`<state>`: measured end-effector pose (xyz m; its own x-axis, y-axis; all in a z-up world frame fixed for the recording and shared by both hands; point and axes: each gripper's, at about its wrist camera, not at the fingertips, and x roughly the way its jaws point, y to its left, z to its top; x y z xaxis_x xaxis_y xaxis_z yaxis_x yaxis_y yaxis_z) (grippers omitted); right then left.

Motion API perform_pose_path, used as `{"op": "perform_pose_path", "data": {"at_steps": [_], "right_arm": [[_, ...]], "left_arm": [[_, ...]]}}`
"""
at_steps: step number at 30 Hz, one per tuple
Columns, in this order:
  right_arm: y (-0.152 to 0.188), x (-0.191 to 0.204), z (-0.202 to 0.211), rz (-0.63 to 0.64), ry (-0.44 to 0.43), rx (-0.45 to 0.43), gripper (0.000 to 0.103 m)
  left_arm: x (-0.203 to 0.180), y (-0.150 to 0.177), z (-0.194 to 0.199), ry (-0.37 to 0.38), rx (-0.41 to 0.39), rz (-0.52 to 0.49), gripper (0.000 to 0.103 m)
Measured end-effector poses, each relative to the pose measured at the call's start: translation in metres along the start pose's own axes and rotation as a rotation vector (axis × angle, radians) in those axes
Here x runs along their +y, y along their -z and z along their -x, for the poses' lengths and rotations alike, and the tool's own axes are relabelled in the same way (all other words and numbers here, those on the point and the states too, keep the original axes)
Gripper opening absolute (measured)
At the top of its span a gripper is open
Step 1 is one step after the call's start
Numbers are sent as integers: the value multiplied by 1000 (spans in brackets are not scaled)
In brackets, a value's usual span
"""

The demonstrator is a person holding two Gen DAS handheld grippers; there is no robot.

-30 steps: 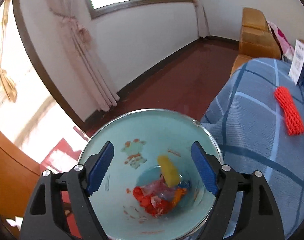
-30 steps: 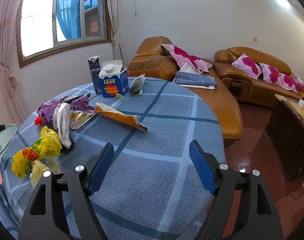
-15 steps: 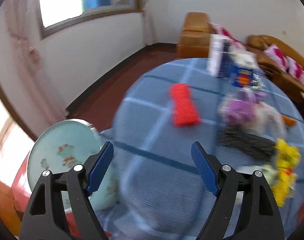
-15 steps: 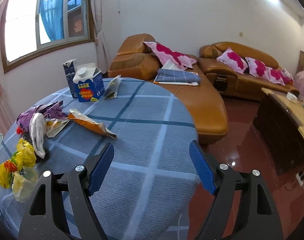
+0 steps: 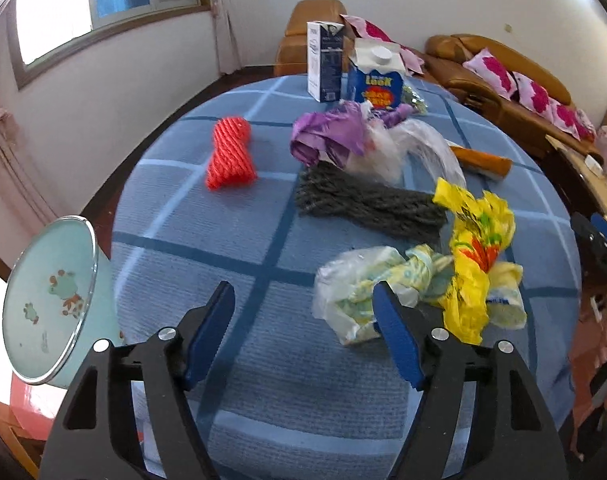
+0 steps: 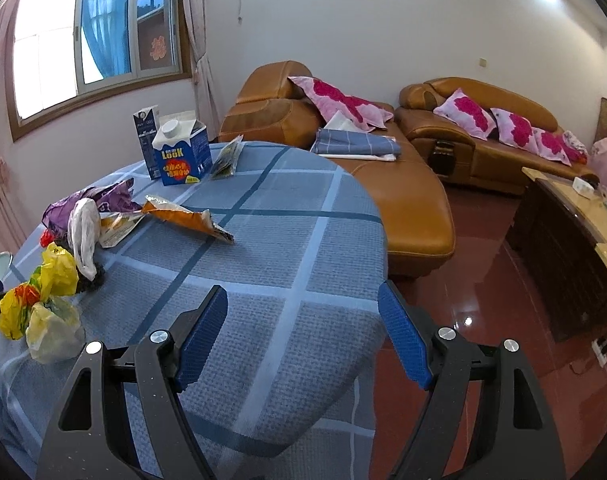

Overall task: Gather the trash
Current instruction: 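Move both open tools back toward the trash on the table, then grasp the yellow flower-print bag with the left tool while the right grasps the orange-white wrapper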

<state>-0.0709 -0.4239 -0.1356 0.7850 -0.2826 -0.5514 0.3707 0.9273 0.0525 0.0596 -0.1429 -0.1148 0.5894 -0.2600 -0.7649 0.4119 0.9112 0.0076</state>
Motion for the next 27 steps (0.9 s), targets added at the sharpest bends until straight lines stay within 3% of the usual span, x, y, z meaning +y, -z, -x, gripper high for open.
{"op": "perform_pose_path", "data": {"at_steps": [6, 9, 12, 15, 19, 22, 27], "right_arm": [[2, 2, -1, -2, -14, 0, 77], [3, 2, 0, 9, -1, -1, 77], [4, -4, 6, 8, 24, -14, 77], [9, -12, 10, -8, 31, -15, 77], [14, -18, 4, -32, 29, 4, 77], [13, -18, 1, -49, 15, 7, 77], [0, -13, 1, -73, -34, -9, 77]], "left_arm": [[-5, 6, 29, -9, -43, -40, 70], [-20, 8, 47, 23, -72, -65, 70], [-38, 9, 52, 61, -78, -82, 61], [-55, 10, 38, 96, -31, -109, 48], [-65, 10, 17, 149, 27, -121, 22], [-60, 7, 17, 157, 29, -111, 19], [-45, -6, 42, 133, -35, -150, 19]]}}
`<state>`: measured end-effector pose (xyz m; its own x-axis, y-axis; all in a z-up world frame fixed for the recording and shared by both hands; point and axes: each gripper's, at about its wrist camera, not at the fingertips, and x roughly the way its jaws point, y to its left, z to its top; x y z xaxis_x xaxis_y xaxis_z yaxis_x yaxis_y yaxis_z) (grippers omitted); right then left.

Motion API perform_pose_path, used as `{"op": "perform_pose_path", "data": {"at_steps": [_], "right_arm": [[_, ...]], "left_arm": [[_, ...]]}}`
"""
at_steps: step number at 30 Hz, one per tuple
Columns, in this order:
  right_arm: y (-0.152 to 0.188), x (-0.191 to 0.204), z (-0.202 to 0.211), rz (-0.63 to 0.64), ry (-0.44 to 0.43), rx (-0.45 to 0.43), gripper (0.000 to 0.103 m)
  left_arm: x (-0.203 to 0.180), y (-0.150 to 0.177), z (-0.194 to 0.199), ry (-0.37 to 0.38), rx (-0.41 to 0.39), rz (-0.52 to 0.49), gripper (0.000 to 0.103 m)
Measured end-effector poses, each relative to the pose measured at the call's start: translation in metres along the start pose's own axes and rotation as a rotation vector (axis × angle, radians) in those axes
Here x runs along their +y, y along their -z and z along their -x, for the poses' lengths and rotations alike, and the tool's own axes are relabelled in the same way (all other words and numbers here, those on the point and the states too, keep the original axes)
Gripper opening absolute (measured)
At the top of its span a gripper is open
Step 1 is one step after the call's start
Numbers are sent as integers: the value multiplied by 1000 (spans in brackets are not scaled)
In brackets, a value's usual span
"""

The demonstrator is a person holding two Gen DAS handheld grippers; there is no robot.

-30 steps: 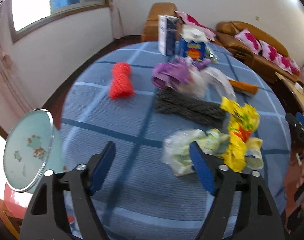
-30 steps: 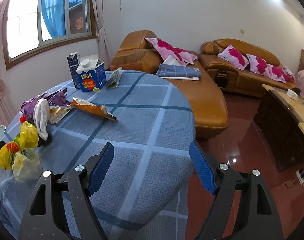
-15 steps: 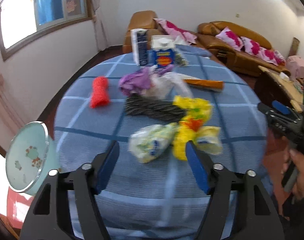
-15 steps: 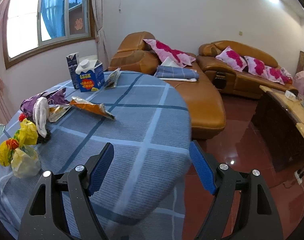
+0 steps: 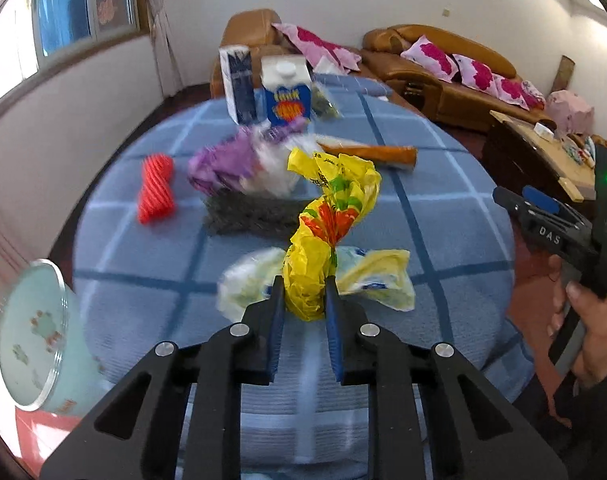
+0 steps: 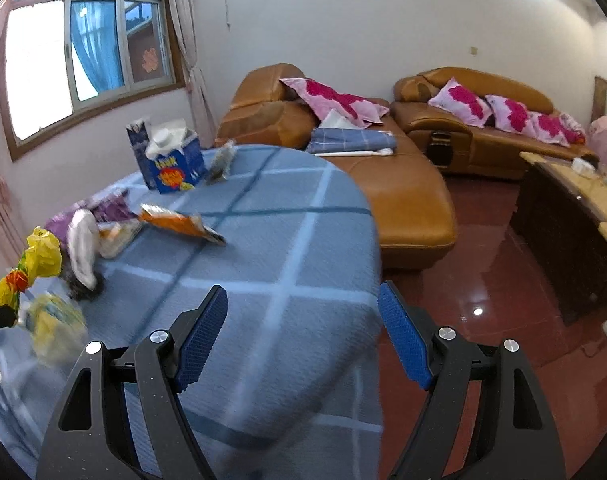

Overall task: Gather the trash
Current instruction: 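Grasp the yellow flower-print bag with the left tool while the right grasps the orange-white wrapper, then carry the yellow bag and orange-white wrapper over the blue bin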

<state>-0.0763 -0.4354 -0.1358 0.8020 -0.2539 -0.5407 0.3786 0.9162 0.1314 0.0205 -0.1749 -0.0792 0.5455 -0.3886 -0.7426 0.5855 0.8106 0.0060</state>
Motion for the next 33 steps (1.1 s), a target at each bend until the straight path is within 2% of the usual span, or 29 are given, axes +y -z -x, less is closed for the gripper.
{"op": "perform_pose_path", "data": {"at_steps": [3, 7, 10, 12, 15, 17, 18, 20, 25, 27, 28, 30, 33], "right_arm": [[-15, 16, -3, 7, -38, -19, 77], [-43, 41, -24, 7, -77, -12, 77], [-61, 59, -48, 24, -108, 18, 75], [-68, 68, -68, 40, -123, 59, 70], [-68, 68, -93, -10, -154, 148, 64], [-65, 67, -101, -24, -145, 175, 61], [-64, 67, -104, -27, -155, 190, 56], [-64, 69, -103, -19, -160, 193, 56], [-60, 76, -116, 11, -188, 269, 55], [-60, 79, -119, 26, -193, 285, 44], [-61, 80, -121, 31, -194, 291, 42], [-61, 84, -123, 60, -201, 295, 29], [-60, 88, -121, 100, -201, 291, 17]], "left_arm": [[14, -5, 14, -16, -19, -8, 19], [45, -8, 25, -80, -43, 21, 19], [77, -8, 27, -122, -44, 70, 19], [97, -4, 29, -160, -47, 85, 19], [119, 1, 26, -195, -36, 105, 19], [128, 5, 23, -204, -28, 123, 19], [132, 6, 22, -200, -22, 133, 19], [136, 11, 20, -193, -13, 146, 19], [140, 14, 16, -185, 0, 154, 19], [142, 13, 16, -182, 5, 161, 19], [143, 13, 15, -182, 5, 164, 19], [144, 12, 16, -185, 4, 165, 19], [149, 10, 20, -192, -5, 170, 19]]}}
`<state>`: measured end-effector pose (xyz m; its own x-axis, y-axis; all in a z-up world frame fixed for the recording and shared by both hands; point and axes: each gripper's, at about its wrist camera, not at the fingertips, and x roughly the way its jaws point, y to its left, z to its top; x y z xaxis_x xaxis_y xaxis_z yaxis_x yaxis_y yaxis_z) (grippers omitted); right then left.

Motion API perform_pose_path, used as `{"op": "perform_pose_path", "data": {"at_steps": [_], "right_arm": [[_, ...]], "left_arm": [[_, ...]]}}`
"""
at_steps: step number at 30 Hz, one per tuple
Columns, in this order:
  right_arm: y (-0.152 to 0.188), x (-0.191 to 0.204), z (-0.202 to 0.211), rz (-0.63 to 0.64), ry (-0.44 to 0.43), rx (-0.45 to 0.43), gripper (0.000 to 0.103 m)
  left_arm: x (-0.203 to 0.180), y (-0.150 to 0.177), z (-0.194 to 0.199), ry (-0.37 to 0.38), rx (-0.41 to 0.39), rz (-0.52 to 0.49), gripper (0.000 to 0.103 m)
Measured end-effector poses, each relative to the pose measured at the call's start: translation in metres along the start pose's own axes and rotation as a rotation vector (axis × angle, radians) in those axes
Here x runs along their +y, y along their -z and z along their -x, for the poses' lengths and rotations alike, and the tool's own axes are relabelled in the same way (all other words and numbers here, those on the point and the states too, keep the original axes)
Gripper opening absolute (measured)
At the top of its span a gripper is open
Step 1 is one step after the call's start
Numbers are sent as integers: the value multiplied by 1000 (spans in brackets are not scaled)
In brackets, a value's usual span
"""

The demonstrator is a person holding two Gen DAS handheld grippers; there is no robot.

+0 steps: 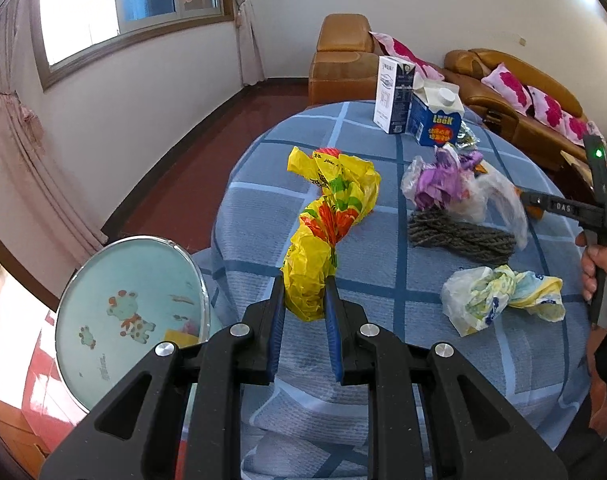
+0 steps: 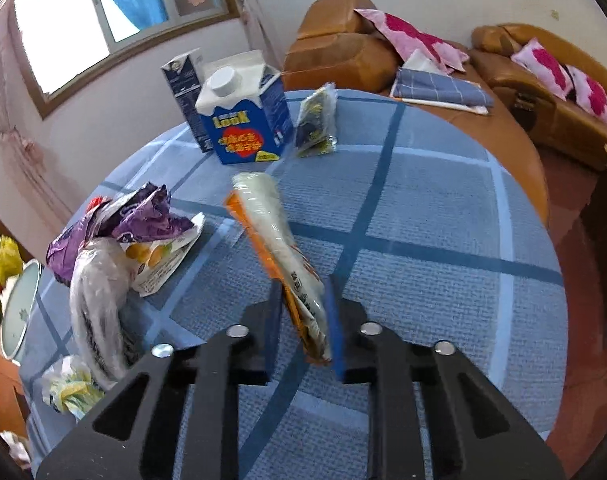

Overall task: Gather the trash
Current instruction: 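Carry the yellow bag and orange-white wrapper over the blue bin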

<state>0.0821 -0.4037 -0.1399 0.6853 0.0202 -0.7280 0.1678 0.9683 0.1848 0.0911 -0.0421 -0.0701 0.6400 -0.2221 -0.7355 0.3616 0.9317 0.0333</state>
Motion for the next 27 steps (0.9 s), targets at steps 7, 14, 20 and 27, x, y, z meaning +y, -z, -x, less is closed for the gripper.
{"op": "perform_pose_path", "data": {"at_steps": [7, 14, 20, 27], "right_arm": [[1, 10, 10, 62, 28, -48, 11], [-9, 19, 36, 86, 33, -153, 11], [-28, 68, 61, 182, -54, -252, 11], [-43, 157, 57, 353, -177, -278, 11]], "left_arm": [[9, -4, 9, -16, -20, 6, 19], [25, -3, 20, -51, -30, 4, 19], [52, 5, 27, -123, -18, 17, 19], [91, 20, 36, -212, -2, 55, 19]]}}
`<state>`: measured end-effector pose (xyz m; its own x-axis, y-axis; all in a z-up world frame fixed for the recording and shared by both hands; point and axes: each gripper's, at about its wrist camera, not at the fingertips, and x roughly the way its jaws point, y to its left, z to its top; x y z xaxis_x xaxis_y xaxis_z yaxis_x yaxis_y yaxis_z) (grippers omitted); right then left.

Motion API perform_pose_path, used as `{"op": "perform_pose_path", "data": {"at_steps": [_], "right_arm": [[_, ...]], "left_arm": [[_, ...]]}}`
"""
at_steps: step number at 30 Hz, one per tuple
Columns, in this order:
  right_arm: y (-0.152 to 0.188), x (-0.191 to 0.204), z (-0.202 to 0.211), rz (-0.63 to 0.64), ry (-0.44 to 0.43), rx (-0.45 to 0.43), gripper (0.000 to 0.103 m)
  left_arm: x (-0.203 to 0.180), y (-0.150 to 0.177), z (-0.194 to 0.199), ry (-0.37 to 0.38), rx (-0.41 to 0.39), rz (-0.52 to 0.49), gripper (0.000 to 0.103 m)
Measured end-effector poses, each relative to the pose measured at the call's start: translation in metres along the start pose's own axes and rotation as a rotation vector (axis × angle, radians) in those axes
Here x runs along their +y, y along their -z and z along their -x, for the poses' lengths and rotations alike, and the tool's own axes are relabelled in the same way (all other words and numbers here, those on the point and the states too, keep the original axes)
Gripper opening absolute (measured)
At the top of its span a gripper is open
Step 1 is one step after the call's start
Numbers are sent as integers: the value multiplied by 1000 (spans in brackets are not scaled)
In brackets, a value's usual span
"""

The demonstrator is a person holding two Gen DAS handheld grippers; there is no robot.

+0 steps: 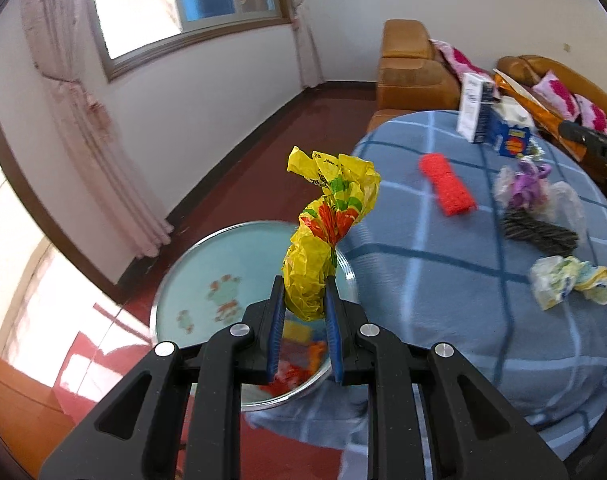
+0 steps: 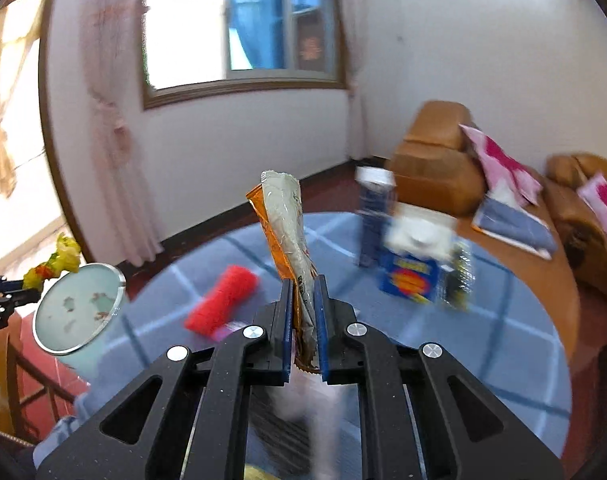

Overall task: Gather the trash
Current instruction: 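Carry the yellow bag and orange-white wrapper over the blue bin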

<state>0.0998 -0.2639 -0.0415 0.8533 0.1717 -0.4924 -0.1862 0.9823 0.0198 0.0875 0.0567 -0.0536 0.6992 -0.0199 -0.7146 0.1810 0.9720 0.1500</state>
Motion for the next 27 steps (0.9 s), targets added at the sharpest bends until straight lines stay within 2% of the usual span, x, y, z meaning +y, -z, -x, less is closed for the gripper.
{"op": "perform_pose_path", "data": {"at_steps": [7, 16, 27], "right_arm": [[-12, 66, -36, 116, -111, 11, 11], [-8, 139, -61, 279, -186, 17, 11], [5, 182, -77, 408, -238, 23, 11]], "left_arm": [[34, 11, 4, -67, 10, 28, 19], [64, 23, 4, -123, 21, 56, 19], [72, 34, -2, -139, 38, 60, 19]]}}
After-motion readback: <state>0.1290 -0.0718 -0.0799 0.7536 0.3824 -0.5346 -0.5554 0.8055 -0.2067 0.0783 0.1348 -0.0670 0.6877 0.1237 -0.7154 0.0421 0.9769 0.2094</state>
